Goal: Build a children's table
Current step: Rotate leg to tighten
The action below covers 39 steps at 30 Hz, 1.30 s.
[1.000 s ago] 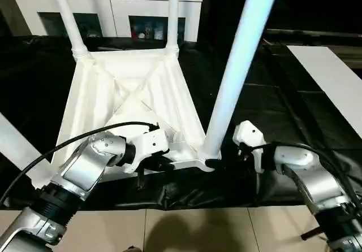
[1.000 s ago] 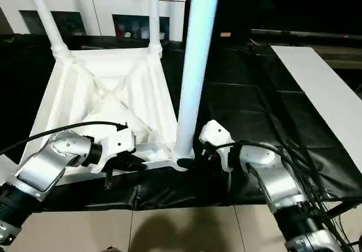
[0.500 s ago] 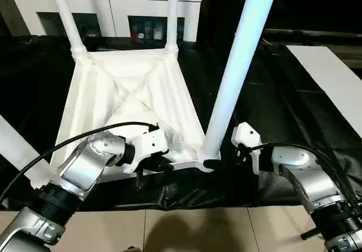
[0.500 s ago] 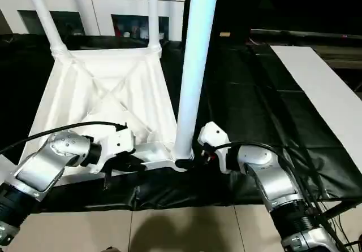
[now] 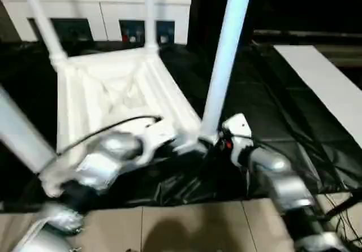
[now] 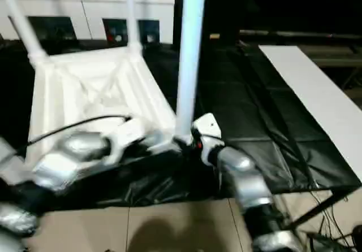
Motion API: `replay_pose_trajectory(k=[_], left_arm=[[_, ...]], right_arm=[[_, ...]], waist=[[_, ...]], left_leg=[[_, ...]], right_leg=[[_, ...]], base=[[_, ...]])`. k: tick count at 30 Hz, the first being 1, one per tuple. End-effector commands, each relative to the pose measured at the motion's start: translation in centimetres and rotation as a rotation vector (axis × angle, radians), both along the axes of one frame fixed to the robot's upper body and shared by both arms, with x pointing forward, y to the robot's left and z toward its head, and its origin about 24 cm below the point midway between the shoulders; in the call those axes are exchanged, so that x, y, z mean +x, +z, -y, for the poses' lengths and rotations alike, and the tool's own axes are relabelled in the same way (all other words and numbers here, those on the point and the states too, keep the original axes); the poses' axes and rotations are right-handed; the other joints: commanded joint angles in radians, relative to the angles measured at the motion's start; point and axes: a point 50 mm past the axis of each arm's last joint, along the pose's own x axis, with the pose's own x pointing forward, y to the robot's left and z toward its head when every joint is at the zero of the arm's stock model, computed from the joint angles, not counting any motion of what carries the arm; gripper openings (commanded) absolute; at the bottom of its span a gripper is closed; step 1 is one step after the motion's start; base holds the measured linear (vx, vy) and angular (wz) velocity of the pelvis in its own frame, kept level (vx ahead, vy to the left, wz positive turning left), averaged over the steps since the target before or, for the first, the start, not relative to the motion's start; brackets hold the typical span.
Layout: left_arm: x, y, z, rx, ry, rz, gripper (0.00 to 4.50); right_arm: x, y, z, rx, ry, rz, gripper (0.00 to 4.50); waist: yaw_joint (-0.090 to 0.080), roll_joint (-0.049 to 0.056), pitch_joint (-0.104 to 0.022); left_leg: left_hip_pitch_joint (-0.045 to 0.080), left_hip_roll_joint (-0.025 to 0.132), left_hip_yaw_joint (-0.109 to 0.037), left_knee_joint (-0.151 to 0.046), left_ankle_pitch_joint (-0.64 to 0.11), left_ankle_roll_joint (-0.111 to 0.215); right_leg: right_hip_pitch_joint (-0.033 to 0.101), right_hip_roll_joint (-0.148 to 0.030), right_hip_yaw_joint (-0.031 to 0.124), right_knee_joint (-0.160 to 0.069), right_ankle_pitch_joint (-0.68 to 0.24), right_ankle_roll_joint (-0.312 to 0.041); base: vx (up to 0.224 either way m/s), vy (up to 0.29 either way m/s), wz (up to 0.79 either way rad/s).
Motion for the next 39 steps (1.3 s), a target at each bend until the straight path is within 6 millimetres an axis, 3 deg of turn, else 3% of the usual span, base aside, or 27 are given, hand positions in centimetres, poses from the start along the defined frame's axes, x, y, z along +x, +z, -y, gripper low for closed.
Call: replay_pose_trajectory(k=[1, 2, 5, 6, 8, 13, 15, 17, 19, 23, 25, 27, 29, 33, 34, 36, 37, 39], left_arm=[[1.4, 0.1, 0.8, 0.002, 0.15, 0.073, 0.0], [1.5, 0.1, 0.8, 0.002, 0.153, 0.075, 0.0], [1.8, 0.2, 1.1, 0.003, 0.17, 0.099, 0.0], [2.0, 0.2, 1.3, 0.015, 0.167, 0.116, 0.0], [1.8, 0.0, 1.3, 0.017, 0.131, 0.109, 0.0], [1.1, -0.3, 0.4, 0.04, 0.057, 0.101, 0.0], [0.8, -0.3, -0.2, 0.051, 0.038, 0.087, 0.0], [0.5, -0.3, -0.5, 0.058, 0.016, 0.077, 0.0], [-0.1, -0.3, -0.9, 0.065, -0.045, 0.052, 0.0], [-1.7, -0.4, -1.8, 0.081, -0.192, -0.013, 0.0], [-3.4, -0.1, -1.9, 0.042, -0.362, -0.093, 0.0], [-4.2, 0.1, -1.9, 0.021, -0.435, -0.122, 0.0], [-4.7, 0.3, -2.1, 0.021, -0.463, -0.159, 0.0], [-4.6, 0.3, -2.2, 0.044, -0.468, -0.145, 0.0], [-4.6, 0.3, -2.3, 0.048, -0.465, -0.144, 0.0], [-4.5, 0.4, -2.3, 0.051, -0.458, -0.143, 0.0], [-4.5, 0.4, -2.4, 0.052, -0.454, -0.143, 0.0], [-4.3, 0.4, -2.5, 0.056, -0.444, -0.137, 0.0]], right_arm=[[0.1, -1.1, -1.1, -0.022, -0.097, -0.063, 2.66], [0.1, -1.1, -1.2, -0.022, -0.097, -0.063, 2.66], [0.3, -1.0, -2.0, -0.024, -0.092, -0.053, 2.62], [0.4, -0.2, -3.2, 0.042, -0.047, -0.013, 2.62], [0.2, 0.8, -3.8, 0.136, 0.015, 0.033, 3.11], [0.2, 1.6, -1.6, 0.086, -0.016, 0.099, 3.58], [0.0, 1.8, -0.1, 0.043, -0.01, 0.108, 3.71], [-0.3, 2.0, 1.1, 0.013, 0.017, 0.108, 3.77], [-1.0, 2.1, 2.5, -0.012, 0.123, 0.102, 3.77], [-3.2, 2.5, 4.8, -0.048, 0.411, 0.067, 3.77], [-4.4, 2.9, 6.0, -0.049, 0.558, 0.027, 3.77], [-4.7, 3.0, 6.2, -0.041, 0.613, 0.008, 3.77], [-4.9, 3.3, 6.5, -0.035, 0.668, -0.013, 3.77], [-4.4, 3.6, 6.2, -0.07, 0.73, -0.018, 3.77], [-4.3, 3.6, 6.0, -0.076, 0.742, -0.02, 3.77], [-4.1, 3.4, 5.6, -0.095, 0.775, -0.026, 3.77], [-3.9, 3.2, 5.4, -0.115, 0.785, -0.034, 3.77], [-3.7, 2.9, 5.3, -0.141, 0.797, -0.048, 3.77]], waist=[[-0.002, 0.007, -0.047], [-0.005, 0.006, -0.045], [0.0, 0.005, -0.046], [-0.001, 0.005, -0.046], [0.0, 0.005, -0.048], [-0.004, 0.004, -0.052], [-0.003, 0.004, -0.053], [-0.001, 0.003, -0.054], [0.006, 0.009, -0.054], [0.011, 0.01, -0.057], [0.011, 0.011, -0.058], [0.01, 0.013, -0.055], [0.012, 0.014, -0.051], [0.027, 0.01, -0.043], [0.027, 0.005, -0.042], [0.028, 0.006, -0.043], [0.026, 0.001, -0.044], [0.026, 0.0, -0.045]], left_leg=[[0.02, 0.024, -0.018, -0.087, -0.371, -0.043], [0.022, 0.024, -0.014, -0.086, -0.377, -0.038], [0.017, 0.023, -0.016, -0.088, -0.378, -0.028], [0.012, 0.023, -0.017, -0.089, -0.372, -0.022], [0.012, 0.025, -0.016, -0.089, -0.366, -0.015], [-0.008, 0.026, -0.019, -0.094, -0.296, -0.002], [0.001, 0.029, -0.015, -0.089, -0.281, 0.005], [0.001, 0.029, -0.011, -0.086, -0.254, 0.015], [0.004, 0.03, -0.008, -0.082, -0.226, 0.03], [0.001, 0.035, -0.009, -0.078, -0.192, 0.063], [0.0, 0.035, -0.009, -0.075, -0.179, 0.087], [0.003, 0.037, -0.007, -0.077, -0.184, 0.095], [0.013, 0.039, -0.003, -0.078, -0.224, 0.086], [0.026, 0.042, 0.001, -0.085, -0.298, 0.042], [0.024, 0.042, 0.0, -0.086, -0.305, 0.033], [0.019, 0.04, -0.002, -0.087, -0.3, 0.027], [0.013, 0.039, -0.005, -0.088, -0.288, 0.025], [0.012, 0.038, -0.005, -0.086, -0.276, 0.023]], right_leg=[[0.022, -0.052, 0.031, -0.101, -0.463, -0.122], [0.015, -0.049, 0.033, -0.105, -0.462, -0.12], [0.019, -0.051, 0.031, -0.107, -0.445, -0.105], [0.02, -0.051, 0.031, -0.106, -0.434, -0.104], [0.022, -0.052, 0.032, -0.104, -0.409, -0.109], [0.039, -0.053, 0.03, -0.09, -0.325, -0.123], [0.033, -0.051, 0.032, -0.087, -0.273, -0.147], [0.036, -0.05, 0.034, -0.083, -0.224, -0.168], [0.038, -0.049, 0.035, -0.078, -0.171, -0.185], [0.051, -0.047, 0.034, -0.065, -0.043, -0.222], [0.053, -0.049, 0.033, -0.061, -0.005, -0.253], [0.049, -0.051, 0.033, -0.061, -0.02, -0.27], [0.04, -0.049, 0.033, -0.07, -0.083, -0.274], [0.027, -0.049, 0.038, -0.082, -0.24, -0.244], [0.029, -0.051, 0.04, -0.084, -0.265, -0.23], [0.032, -0.053, 0.04, -0.084, -0.29, -0.211], [0.035, -0.053, 0.038, -0.083, -0.299, -0.2], [0.034, -0.055, 0.038, -0.084, -0.309, -0.191]], base=[[0.0, 0.0, 0.0], [0.0, 0.0, 0.0], [0.0, 0.0, 0.0], [0.0, 0.0, 0.0], [0.0, 0.0, 0.0], [0.0, 0.0, 0.0], [0.0, 0.0, 0.0], [0.0, 0.0, 0.0], [0.0, 0.0, 0.0], [0.026, 0.004, 0.0], [0.0, 0.0, 0.0], [0.0, 0.0, 0.0], [0.0, 0.0, 0.0], [0.0, 0.0, 0.0], [0.0, 0.0, 0.0], [0.0, 0.0, 0.0], [0.0, 0.0, 0.0], [0.0, 0.0, 0.0]])
